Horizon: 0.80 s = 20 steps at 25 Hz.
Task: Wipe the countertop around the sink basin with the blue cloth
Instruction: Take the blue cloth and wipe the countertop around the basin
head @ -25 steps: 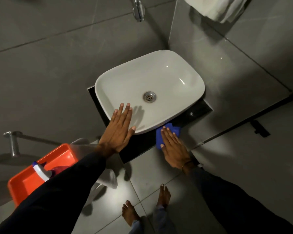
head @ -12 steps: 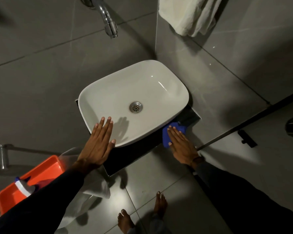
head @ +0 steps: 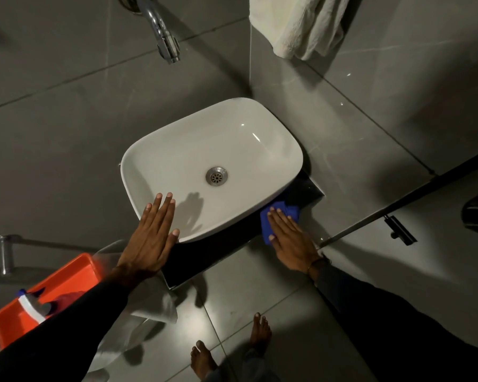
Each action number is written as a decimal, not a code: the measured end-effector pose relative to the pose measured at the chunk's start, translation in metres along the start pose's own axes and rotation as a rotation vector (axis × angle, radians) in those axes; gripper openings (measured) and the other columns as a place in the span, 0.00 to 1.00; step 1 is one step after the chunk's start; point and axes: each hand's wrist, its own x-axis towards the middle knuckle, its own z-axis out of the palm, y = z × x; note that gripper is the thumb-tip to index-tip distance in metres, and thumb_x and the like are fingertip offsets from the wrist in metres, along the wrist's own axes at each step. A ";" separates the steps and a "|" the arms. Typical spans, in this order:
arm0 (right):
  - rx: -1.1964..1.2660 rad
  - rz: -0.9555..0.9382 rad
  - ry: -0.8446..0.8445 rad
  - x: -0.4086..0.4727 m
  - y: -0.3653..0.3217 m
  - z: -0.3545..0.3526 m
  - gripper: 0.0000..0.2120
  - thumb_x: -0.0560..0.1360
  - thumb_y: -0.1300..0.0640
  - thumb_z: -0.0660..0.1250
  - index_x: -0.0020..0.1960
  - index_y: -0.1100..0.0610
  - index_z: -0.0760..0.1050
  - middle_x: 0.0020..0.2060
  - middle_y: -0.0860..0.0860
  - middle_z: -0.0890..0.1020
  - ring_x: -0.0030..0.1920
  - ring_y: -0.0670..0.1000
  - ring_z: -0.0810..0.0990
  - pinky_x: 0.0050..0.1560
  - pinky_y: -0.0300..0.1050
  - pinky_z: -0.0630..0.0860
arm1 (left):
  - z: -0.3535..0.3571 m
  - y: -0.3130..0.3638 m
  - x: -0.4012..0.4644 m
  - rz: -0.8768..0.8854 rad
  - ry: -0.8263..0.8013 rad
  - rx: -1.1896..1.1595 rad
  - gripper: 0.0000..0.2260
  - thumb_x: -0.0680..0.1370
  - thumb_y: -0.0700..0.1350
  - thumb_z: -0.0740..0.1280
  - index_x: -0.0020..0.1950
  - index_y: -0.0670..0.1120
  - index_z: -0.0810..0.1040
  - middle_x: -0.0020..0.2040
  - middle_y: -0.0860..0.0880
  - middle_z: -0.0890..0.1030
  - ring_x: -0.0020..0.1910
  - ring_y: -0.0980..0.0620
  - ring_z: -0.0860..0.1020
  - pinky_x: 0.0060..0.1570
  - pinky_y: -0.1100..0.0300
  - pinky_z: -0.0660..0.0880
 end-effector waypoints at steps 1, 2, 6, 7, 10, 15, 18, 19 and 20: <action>-0.023 -0.028 -0.007 0.004 0.008 -0.004 0.28 0.84 0.55 0.53 0.81 0.60 0.50 0.81 0.54 0.53 0.82 0.53 0.51 0.82 0.48 0.48 | 0.001 0.000 0.000 -0.002 0.000 0.005 0.30 0.85 0.53 0.47 0.83 0.39 0.46 0.85 0.43 0.48 0.85 0.45 0.43 0.84 0.54 0.38; -0.038 -0.003 0.008 0.014 0.020 -0.011 0.27 0.84 0.55 0.52 0.81 0.60 0.50 0.81 0.54 0.53 0.82 0.53 0.51 0.82 0.47 0.47 | 0.002 0.000 0.000 -0.005 0.001 0.011 0.30 0.85 0.53 0.47 0.84 0.39 0.46 0.86 0.43 0.48 0.85 0.46 0.43 0.83 0.54 0.37; -0.097 0.236 0.033 0.051 0.069 -0.037 0.27 0.85 0.54 0.49 0.80 0.64 0.49 0.81 0.60 0.54 0.82 0.57 0.52 0.82 0.48 0.48 | 0.005 -0.001 -0.001 -0.018 0.003 0.018 0.30 0.85 0.54 0.46 0.84 0.40 0.45 0.86 0.43 0.48 0.85 0.46 0.43 0.83 0.55 0.37; -0.102 0.269 0.011 0.058 0.077 -0.043 0.28 0.85 0.54 0.49 0.80 0.65 0.48 0.81 0.61 0.53 0.82 0.57 0.52 0.82 0.49 0.50 | 0.005 -0.001 -0.001 -0.019 0.006 0.025 0.30 0.85 0.53 0.46 0.84 0.40 0.45 0.86 0.43 0.48 0.85 0.46 0.43 0.83 0.55 0.36; -0.067 0.323 0.011 0.066 0.076 -0.047 0.28 0.85 0.55 0.50 0.80 0.66 0.48 0.81 0.61 0.53 0.82 0.57 0.52 0.81 0.50 0.50 | 0.006 0.000 -0.001 -0.038 0.020 0.031 0.30 0.85 0.53 0.47 0.84 0.39 0.46 0.85 0.43 0.48 0.85 0.46 0.43 0.83 0.54 0.37; 0.053 0.501 0.085 0.043 0.032 -0.023 0.29 0.85 0.54 0.50 0.81 0.64 0.45 0.81 0.60 0.49 0.82 0.56 0.49 0.82 0.51 0.47 | 0.005 0.003 -0.002 -0.036 0.036 0.020 0.31 0.85 0.53 0.46 0.83 0.38 0.46 0.85 0.42 0.48 0.85 0.45 0.43 0.84 0.50 0.41; 0.127 0.458 0.100 0.028 -0.009 -0.001 0.29 0.85 0.55 0.50 0.81 0.61 0.44 0.82 0.57 0.48 0.82 0.55 0.47 0.82 0.51 0.46 | 0.004 0.003 -0.002 -0.031 0.028 0.016 0.31 0.85 0.54 0.46 0.83 0.38 0.45 0.85 0.42 0.47 0.85 0.45 0.42 0.84 0.49 0.41; 0.142 0.423 0.110 0.023 -0.027 0.009 0.29 0.85 0.55 0.51 0.81 0.61 0.45 0.82 0.57 0.48 0.82 0.55 0.47 0.81 0.51 0.45 | 0.003 0.004 -0.002 -0.027 0.025 0.021 0.31 0.85 0.54 0.46 0.83 0.38 0.45 0.85 0.42 0.47 0.85 0.45 0.42 0.84 0.49 0.41; 0.159 0.385 0.121 0.019 -0.046 0.018 0.29 0.84 0.55 0.51 0.81 0.61 0.45 0.82 0.57 0.49 0.82 0.55 0.47 0.81 0.51 0.45 | 0.003 0.004 -0.002 -0.026 0.021 0.026 0.31 0.85 0.54 0.46 0.83 0.38 0.46 0.85 0.42 0.47 0.85 0.45 0.42 0.84 0.49 0.41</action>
